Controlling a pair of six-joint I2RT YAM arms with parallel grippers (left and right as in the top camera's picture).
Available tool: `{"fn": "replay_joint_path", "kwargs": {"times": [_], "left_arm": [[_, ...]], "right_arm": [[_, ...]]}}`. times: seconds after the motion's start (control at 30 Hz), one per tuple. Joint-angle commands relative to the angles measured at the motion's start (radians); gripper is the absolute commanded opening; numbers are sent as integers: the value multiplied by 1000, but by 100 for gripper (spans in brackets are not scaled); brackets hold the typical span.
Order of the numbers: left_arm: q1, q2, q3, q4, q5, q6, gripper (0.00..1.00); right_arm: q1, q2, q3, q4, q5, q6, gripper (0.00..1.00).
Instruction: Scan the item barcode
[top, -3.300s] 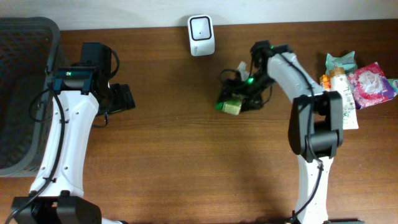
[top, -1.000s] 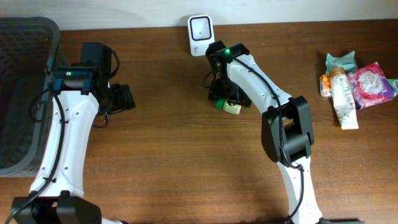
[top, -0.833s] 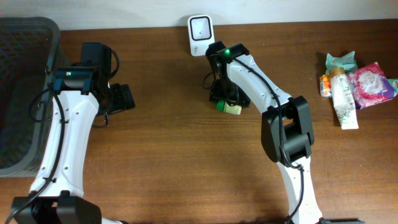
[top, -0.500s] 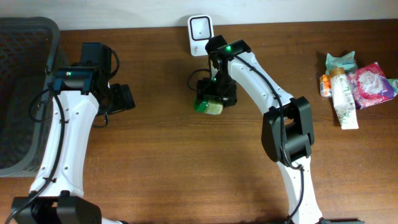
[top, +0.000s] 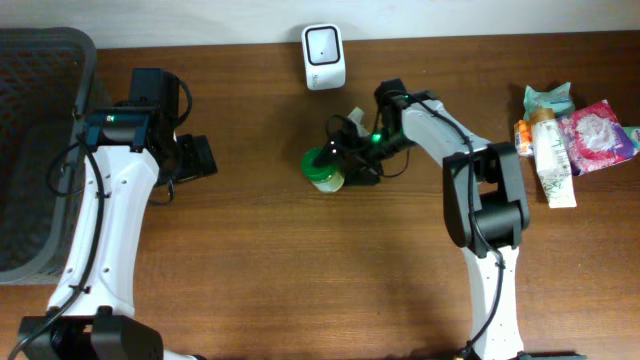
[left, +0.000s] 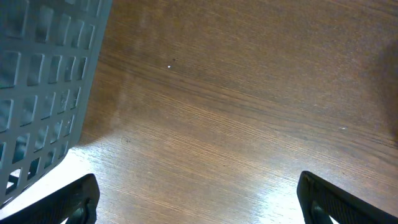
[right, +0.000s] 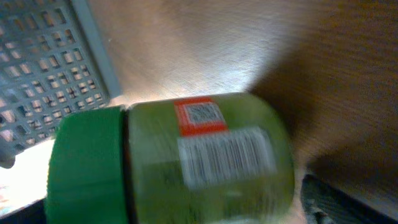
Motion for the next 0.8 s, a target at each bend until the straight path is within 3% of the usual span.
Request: {"fn": "replay_joint_path", "kwargs": {"times": [0.0, 0.2, 0.37, 0.53, 0.77], "left_arm": [[6, -15, -3, 2, -11, -3, 99], [6, -15, -3, 2, -11, -3, 99], [6, -15, -3, 2, -11, -3, 99], [6, -15, -3, 2, -11, -3, 99], [6, -15, -3, 2, -11, -3, 99]], "right_arm": [[-52, -9, 22, -53, 148, -17, 99], [-63, -14, 330, -356, 514, -40, 99], [-22, -14, 616, -599, 579, -140, 99], [101, -14, 618, -635, 871, -143, 99], [169, -14, 618, -622, 912, -138, 99]]}}
